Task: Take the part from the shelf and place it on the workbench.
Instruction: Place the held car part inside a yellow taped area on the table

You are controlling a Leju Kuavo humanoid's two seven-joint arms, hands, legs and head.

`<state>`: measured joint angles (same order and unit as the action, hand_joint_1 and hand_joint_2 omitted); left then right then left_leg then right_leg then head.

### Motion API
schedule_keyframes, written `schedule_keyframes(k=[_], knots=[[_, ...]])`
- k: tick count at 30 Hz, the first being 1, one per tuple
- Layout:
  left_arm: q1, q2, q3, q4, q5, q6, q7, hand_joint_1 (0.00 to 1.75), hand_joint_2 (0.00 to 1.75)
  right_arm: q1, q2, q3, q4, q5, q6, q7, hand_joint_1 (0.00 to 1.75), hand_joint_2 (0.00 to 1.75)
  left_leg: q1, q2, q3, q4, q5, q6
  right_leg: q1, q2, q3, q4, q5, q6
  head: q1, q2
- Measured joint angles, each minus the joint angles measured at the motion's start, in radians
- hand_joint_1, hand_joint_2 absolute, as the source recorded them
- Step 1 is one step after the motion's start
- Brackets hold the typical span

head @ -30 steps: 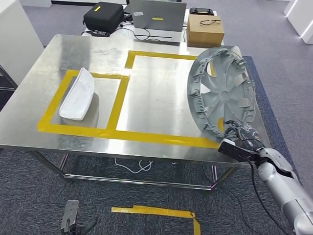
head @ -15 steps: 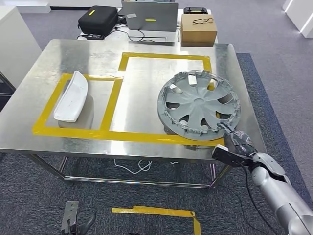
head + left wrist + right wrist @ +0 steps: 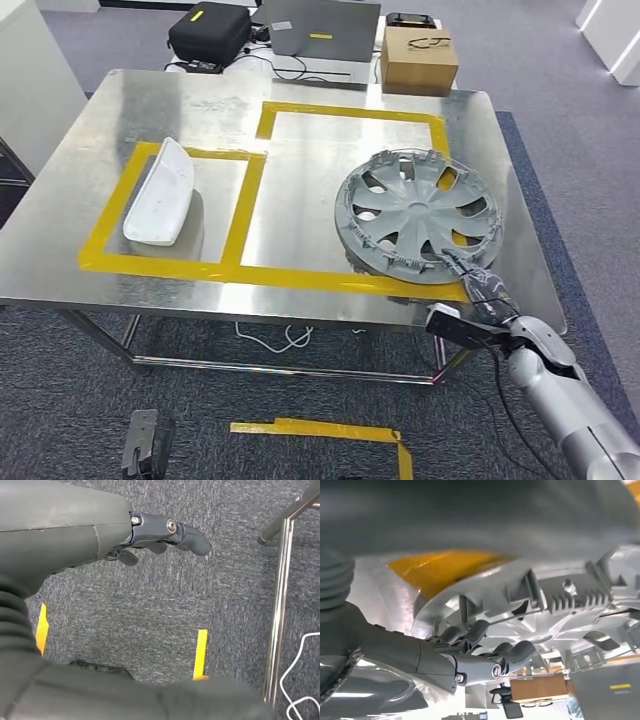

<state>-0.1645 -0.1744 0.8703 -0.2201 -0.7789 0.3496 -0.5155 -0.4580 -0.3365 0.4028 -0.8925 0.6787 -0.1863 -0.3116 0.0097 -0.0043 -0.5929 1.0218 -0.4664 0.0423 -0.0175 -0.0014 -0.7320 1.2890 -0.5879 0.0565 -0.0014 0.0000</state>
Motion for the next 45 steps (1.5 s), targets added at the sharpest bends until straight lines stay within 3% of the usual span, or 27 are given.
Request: schedule_keyframes(k=[1, 3, 4, 6, 8, 10, 13, 14, 15, 16, 19, 21, 24, 26, 28, 29, 30, 31, 32, 34, 36, 40, 42, 44, 45], knots=[[0.0, 0.0, -0.001, 0.0, 0.001, 0.0, 0.0, 0.0, 0.0, 0.002, 0.0, 0.0, -0.01, 0.001, -0.003, 0.0, 0.0, 0.0, 0.0, 0.0, 0.001, 0.0, -0.001, 0.0, 0.0, 0.0, 0.014, -0.034, 0.028, -0.002, 0.0, 0.0], [0.0, -0.001, -0.004, 0.0, 0.003, 0.001, 0.002, 0.0, 0.0, 0.001, 0.0, -0.002, -0.037, 0.0, -0.016, -0.001, 0.0, 0.0, -0.002, -0.001, 0.004, 0.001, -0.004, -0.004, 0.001, 0.0, 0.079, -0.168, 0.095, -0.009, 0.0, 0.0], [0.0, -0.002, -0.005, 0.0, 0.004, 0.001, 0.003, 0.0, 0.0, -0.001, 0.0, -0.005, -0.055, -0.003, -0.026, 0.0, 0.0, 0.0, -0.004, -0.001, 0.004, 0.003, -0.005, -0.008, 0.003, 0.0, 0.11, -0.229, 0.113, -0.012, 0.0, 0.0], [0.001, -0.002, -0.007, 0.0, 0.006, 0.003, 0.006, 0.0, 0.0, -0.006, -0.003, -0.015, -0.102, -0.012, -0.043, 0.009, 0.0, 0.0, -0.007, 0.001, 0.0, 0.005, -0.006, -0.017, 0.006, 0.0, 0.139, -0.281, 0.117, -0.017, -0.001, 0.0], [0.003, -0.002, -0.007, 0.0, 0.01, 0.006, 0.009, 0.0, 0.0, -0.015, -0.01, -0.03, -0.161, -0.023, -0.048, 0.035, 0.0, 0.0, -0.007, 0.002, -0.002, 0.007, -0.007, -0.027, 0.004, 0.001, 0.139, -0.284, 0.118, -0.024, -0.002, 0.0], [0.003, -0.001, -0.007, 0.0, 0.013, 0.01, 0.011, 0.0, 0.0, -0.033, -0.018, -0.045, -0.216, -0.031, -0.04, 0.065, 0.0, 0.0, -0.006, 0.002, -0.015, 0.041, -0.033, -0.038, 0.0, 0.001, 0.141, -0.288, 0.12, -0.036, -0.004, 0.0], [0.004, -0.001, -0.007, 0.0, 0.014, 0.012, 0.013, 0.0, 0.0, -0.056, -0.026, -0.058, -0.274, -0.034, -0.027, 0.081, 0.0, 0.0, -0.003, 0.002, -0.094, 0.219, -0.122, -0.051, 0.0, 0.0, 0.143, -0.289, 0.119, -0.047, -0.007, 0.0], [0.006, -0.001, -0.007, 0.0, 0.014, 0.013, 0.013, 0.0, 0.0, -0.057, -0.027, -0.059, -0.286, -0.034, -0.026, 0.082, 0.0, 0.0, -0.002, 0.002, -0.118, 0.272, -0.138, -0.053, 0.0, 0.0, 0.144, -0.289, 0.119, -0.048, -0.007, 0.0], [0.007, -0.001, -0.007, 0.0, 0.014, 0.013, 0.014, 0.0, 0.0, -0.057, -0.028, -0.059, -0.297, -0.034, -0.025, 0.084, 0.0, 0.0, -0.002, 0.002, -0.128, 0.291, -0.135, -0.053, 0.001, 0.001, 0.144, -0.288, 0.118, -0.049, -0.007, 0.0], [0.008, -0.001, -0.008, 0.0, 0.014, 0.013, 0.014, 0.0, 0.0, -0.056, -0.028, -0.06, -0.306, -0.034, -0.025, 0.086, 0.0, 0.0, -0.002, 0.002, -0.119, 0.269, -0.111, -0.051, 0.001, 0.002, 0.145, -0.288, 0.117, -0.048, -0.007, 0.0], [0.007, 0.0, -0.008, 0.0, 0.014, 0.013, 0.014, 0.0, 0.0, -0.057, -0.03, -0.063, -0.328, -0.034, -0.025, 0.088, 0.0, 0.0, -0.004, 0.002, -0.032, 0.075, -0.012, -0.037, 0.004, 0.004, 0.148, -0.285, 0.114, -0.043, -0.007, 0.0], [0.007, 0.001, -0.008, 0.0, 0.014, 0.013, 0.014, 0.0, 0.0, -0.057, -0.031, -0.065, -0.336, -0.034, -0.025, 0.087, 0.0, 0.0, -0.008, 0.002, -0.007, 0.013, -0.001, -0.029, 0.007, 0.005, 0.144, -0.284, 0.114, -0.034, -0.006, 0.0], [0.007, 0.0, -0.008, 0.0, 0.016, 0.015, 0.015, 0.0, 0.0, -0.058, -0.035, -0.07, -0.348, -0.036, -0.028, 0.089, 0.0, 0.0, -0.006, 0.001, -0.004, -0.001, 0.002, -0.017, 0.006, 0.004, 0.137, -0.282, 0.109, -0.018, -0.005, 0.0], [0.006, 0.0, -0.008, 0.0, 0.019, 0.018, 0.016, 0.0, 0.0, -0.071, -0.044, -0.079, -0.36, -0.047, -0.03, 0.098, 0.0, 0.0, -0.002, 0.002, 0.0, -0.009, 0.007, -0.006, 0.005, 0.003, 0.106, -0.219, 0.07, -0.009, -0.003, 0.0], [0.005, -0.002, -0.008, 0.0, 0.023, 0.022, 0.02, 0.0, 0.0, -0.085, -0.052, -0.092, -0.375, -0.068, -0.028, 0.113, 0.0, 0.0, -0.001, 0.002, 0.001, -0.009, 0.007, -0.001, 0.004, 0.003, 0.042, -0.085, 0.008, -0.002, -0.001, 0.0], [0.006, -0.004, -0.008, 0.0, 0.025, 0.025, 0.022, 0.0, 0.0, -0.088, -0.055, -0.098, -0.383, -0.079, -0.026, 0.12, 0.0, 0.0, -0.001, 0.002, 0.001, -0.009, 0.006, 0.0, 0.004, 0.003, 0.012, -0.025, -0.011, 0.001, -0.001, 0.0], [0.008, -0.006, -0.008, 0.0, 0.027, 0.031, 0.025, 0.0, 0.0, -0.088, -0.058, -0.104, -0.395, -0.089, -0.025, 0.124, 0.0, 0.0, -0.001, 0.002, 0.002, -0.009, 0.006, 0.0, 0.003, 0.003, -0.003, 0.003, -0.012, 0.003, 0.0, 0.0], [0.009, -0.007, -0.008, 0.0, 0.029, 0.04, 0.029, 0.0, 0.0, -0.088, -0.061, -0.11, -0.409, -0.099, -0.025, 0.127, 0.0, 0.0, -0.001, 0.002, 0.003, -0.008, 0.004, 0.0, 0.002, 0.002, 0.001, -0.008, 0.007, 0.004, 0.0, 0.0], [0.009, -0.008, -0.008, 0.0, 0.032, 0.049, 0.033, 0.0, 0.0, -0.088, -0.063, -0.117, -0.425, -0.107, -0.025, 0.127, 0.0, 0.0, 0.0, 0.001, 0.006, -0.007, 0.003, -0.002, 0.0, 0.002, 0.024, -0.059, 0.042, 0.005, 0.0, 0.0], [0.009, -0.009, -0.008, 0.0, 0.04, 0.064, 0.042, 0.0, 0.0, -0.09, -0.065, -0.129, -0.458, -0.123, -0.027, 0.122, 0.0, 0.0, -0.001, 0.0, 0.008, -0.004, -0.003, -0.01, -0.002, 0.0, 0.094, -0.201, 0.104, 0.005, 0.0, 0.0], [0.009, -0.009, -0.006, 0.0, 0.052, 0.07, 0.053, 0.0, 0.0, -0.092, -0.066, -0.135, -0.489, -0.139, -0.024, 0.108, 0.0, 0.0, -0.005, -0.001, 0.004, 0.002, -0.005, -0.019, -0.001, 0.0, 0.134, -0.274, 0.118, -0.002, 0.0, 0.0], [0.011, -0.007, -0.003, 0.0, 0.068, 0.07, 0.074, 0.0, 0.0, -0.093, -0.065, -0.131, -0.544, -0.156, -0.011, 0.087, 0.0, 0.0, -0.006, 0.001, -0.005, 0.023, -0.021, -0.036, -0.001, 0.002, 0.136, -0.277, 0.116, -0.026, -0.002, 0.0], [0.01, -0.007, -0.001, 0.0, 0.068, 0.074, 0.083, 0.0, 0.0, -0.098, -0.065, -0.128, -0.566, -0.159, -0.007, 0.088, 0.0, 0.0, -0.004, 0.001, -0.039, 0.107, -0.076, -0.045, -0.003, -0.001, 0.137, -0.279, 0.118, -0.037, -0.004, 0.0], [0.011, -0.007, 0.0, 0.0, 0.067, 0.087, 0.089, 0.0, 0.0, -0.099, -0.064, -0.125, -0.581, -0.17, 0.001, 0.088, 0.0, 0.0, -0.004, 0.001, -0.092, 0.235, -0.134, -0.048, 0.0, -0.003, 0.137, -0.278, 0.118, -0.042, -0.005, 0.0], [0.012, -0.007, 0.0, 0.0, 0.067, 0.094, 0.091, 0.0, 0.0, -0.098, -0.064, -0.124, -0.586, -0.182, 0.009, 0.087, 0.0, 0.0, -0.004, 0.001, -0.107, 0.274, -0.143, -0.047, 0.002, -0.003, 0.136, -0.278, 0.118, -0.042, -0.005, 0.0]])
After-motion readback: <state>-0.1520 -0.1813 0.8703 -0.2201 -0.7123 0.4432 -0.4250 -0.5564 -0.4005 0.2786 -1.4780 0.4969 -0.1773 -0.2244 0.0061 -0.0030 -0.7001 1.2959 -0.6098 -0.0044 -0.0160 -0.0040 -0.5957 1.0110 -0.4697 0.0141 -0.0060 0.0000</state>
